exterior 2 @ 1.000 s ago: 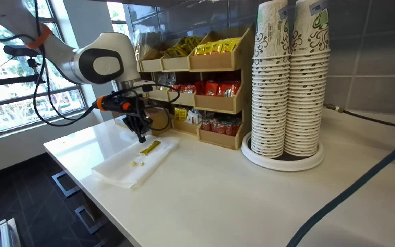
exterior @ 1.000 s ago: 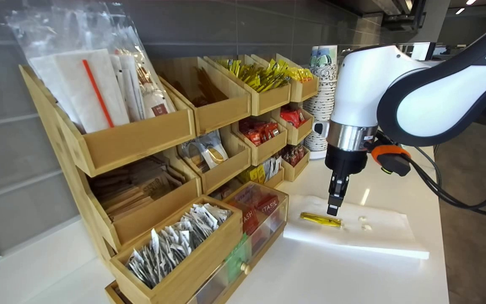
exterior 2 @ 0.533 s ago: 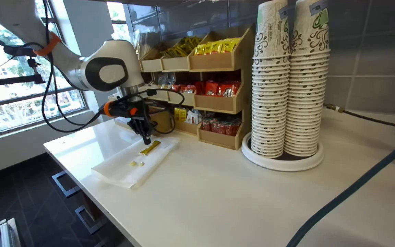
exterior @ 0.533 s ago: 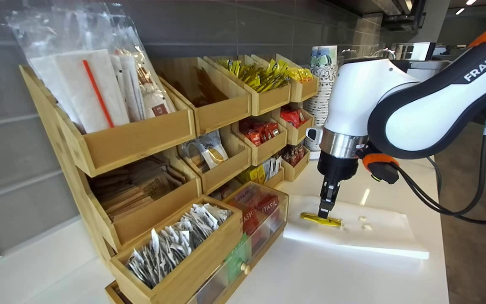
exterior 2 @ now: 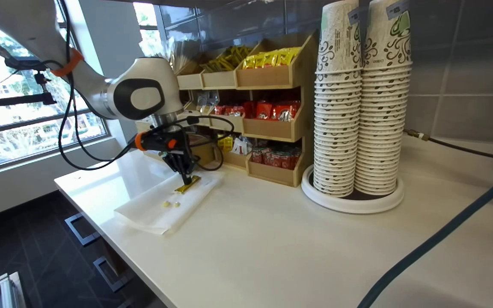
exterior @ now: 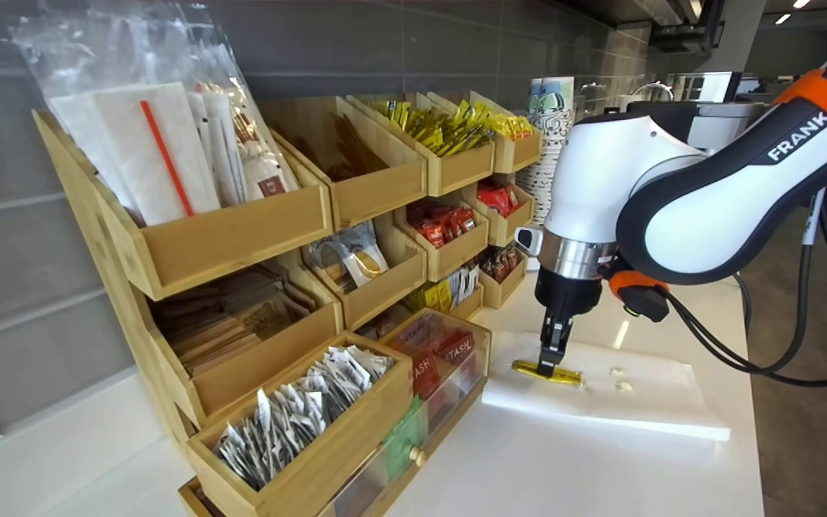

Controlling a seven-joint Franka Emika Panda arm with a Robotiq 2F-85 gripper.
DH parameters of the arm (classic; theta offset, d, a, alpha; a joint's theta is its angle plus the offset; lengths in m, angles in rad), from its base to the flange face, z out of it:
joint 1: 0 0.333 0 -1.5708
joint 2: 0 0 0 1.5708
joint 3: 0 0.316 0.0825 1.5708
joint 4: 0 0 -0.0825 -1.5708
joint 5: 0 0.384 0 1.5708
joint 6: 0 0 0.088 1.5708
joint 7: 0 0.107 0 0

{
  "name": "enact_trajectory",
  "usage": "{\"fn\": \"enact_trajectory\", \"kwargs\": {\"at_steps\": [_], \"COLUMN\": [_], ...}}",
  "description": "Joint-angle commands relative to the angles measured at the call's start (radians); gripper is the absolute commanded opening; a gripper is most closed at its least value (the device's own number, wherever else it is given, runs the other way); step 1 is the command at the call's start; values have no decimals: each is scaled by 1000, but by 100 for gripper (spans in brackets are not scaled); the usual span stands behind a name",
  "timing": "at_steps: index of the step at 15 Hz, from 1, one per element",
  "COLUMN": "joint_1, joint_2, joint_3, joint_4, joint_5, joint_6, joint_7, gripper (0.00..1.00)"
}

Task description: Turn the yellow sachet upside down, then press the top of it

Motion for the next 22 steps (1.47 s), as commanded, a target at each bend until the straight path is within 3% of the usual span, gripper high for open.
{"fn": "enact_trajectory", "kwargs": {"at_steps": [1, 8, 22], "joint_1": [-5, -7, 0], "joint_2": [33, 48, -45], "joint_3": [-1, -1, 1], "joint_4": [20, 22, 15], "joint_5": [-27, -27, -65], "joint_6": [10, -3, -106], "joint_7": [-4, -3, 12], "gripper": [0, 0, 0]}}
